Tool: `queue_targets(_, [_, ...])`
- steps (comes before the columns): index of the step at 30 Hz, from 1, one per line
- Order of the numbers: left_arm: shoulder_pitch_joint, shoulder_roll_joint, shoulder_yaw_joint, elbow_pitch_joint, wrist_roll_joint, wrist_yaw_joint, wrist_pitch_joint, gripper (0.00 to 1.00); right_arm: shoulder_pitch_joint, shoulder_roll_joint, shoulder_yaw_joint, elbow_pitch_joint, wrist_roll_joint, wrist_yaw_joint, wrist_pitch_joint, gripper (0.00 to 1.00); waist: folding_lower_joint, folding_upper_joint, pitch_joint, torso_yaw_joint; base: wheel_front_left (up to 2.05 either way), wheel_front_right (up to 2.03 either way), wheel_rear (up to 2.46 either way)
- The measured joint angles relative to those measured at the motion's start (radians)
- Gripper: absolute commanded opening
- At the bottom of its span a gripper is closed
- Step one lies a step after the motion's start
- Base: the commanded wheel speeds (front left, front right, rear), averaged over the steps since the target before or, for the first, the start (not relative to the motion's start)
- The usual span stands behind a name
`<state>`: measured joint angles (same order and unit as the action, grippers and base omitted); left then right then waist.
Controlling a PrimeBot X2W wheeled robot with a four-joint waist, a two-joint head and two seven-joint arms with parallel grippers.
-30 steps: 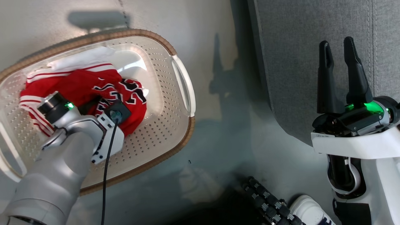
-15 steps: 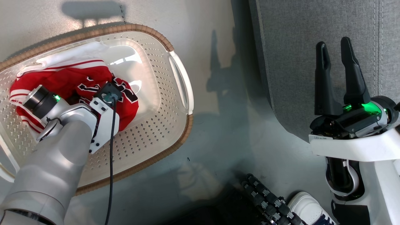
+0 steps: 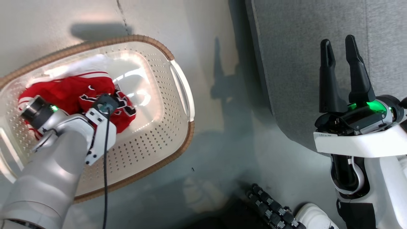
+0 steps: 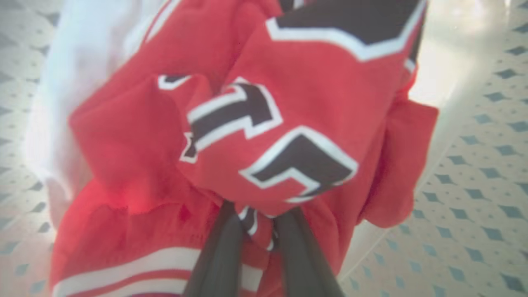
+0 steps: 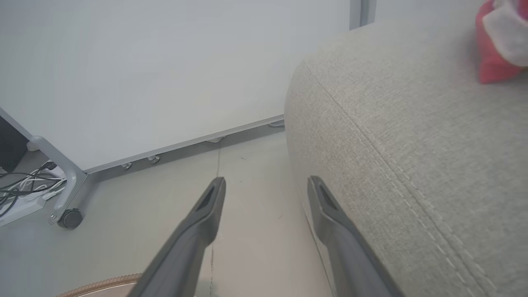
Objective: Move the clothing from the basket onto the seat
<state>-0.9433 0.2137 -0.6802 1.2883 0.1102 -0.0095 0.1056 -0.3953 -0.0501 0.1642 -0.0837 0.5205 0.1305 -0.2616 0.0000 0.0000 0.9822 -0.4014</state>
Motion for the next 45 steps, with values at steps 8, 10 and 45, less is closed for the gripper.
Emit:
queue_targets(8, [0.045,-0.063,-0.021,0.000,-0.014,0.002,-0.076,0.00,0.011,0.001,-0.032,0.041,-0.048,0.000,0.000,1.00,0.0000,0.0000,-0.113,0.023,0.00,0.00,0.00])
queue_targets(10, [0.059,-0.087,-0.016,0.000,-0.030,0.008,-0.104,0.00,0.014,0.001,-0.046,0.053,-0.062,0.000,0.000,1.00,0.0000,0.0000,-0.147,0.033,0.00,0.00,0.00])
queue_targets(45, [0.492,-0.164,0.238,-1.080,-0.285,0.047,-0.367,0.00,0.292,-0.004,-0.110,0.124,-0.186,0.000,0.000,1.00,0.0000,0.0000,-0.896,0.342,0.00,0.00,0.00])
